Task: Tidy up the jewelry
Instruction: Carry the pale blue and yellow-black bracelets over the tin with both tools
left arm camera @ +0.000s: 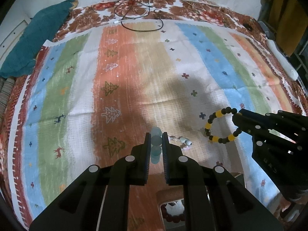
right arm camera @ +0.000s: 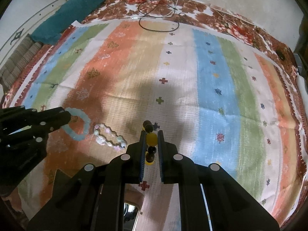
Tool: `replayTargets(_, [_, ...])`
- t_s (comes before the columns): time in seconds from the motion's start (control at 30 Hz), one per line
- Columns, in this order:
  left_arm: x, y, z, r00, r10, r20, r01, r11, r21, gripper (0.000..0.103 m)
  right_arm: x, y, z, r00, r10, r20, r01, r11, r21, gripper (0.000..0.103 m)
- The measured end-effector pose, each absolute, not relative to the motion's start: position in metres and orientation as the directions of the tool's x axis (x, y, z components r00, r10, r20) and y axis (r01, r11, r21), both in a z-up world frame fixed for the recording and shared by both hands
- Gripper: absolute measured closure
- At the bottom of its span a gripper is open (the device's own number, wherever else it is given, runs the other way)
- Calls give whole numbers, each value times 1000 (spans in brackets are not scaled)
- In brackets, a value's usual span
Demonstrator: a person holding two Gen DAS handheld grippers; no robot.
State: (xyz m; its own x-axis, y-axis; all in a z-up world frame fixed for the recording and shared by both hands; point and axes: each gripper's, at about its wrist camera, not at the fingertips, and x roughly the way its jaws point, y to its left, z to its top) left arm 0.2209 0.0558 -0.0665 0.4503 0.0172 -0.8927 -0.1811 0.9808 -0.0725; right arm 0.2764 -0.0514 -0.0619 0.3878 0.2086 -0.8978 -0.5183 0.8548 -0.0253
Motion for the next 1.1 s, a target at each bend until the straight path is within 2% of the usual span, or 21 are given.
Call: replayTargets(1.1, [171,34,-31,529,-6,-849,-155,983,-103,92,229,-68,-21,428,325,-843,-533,844,55,90])
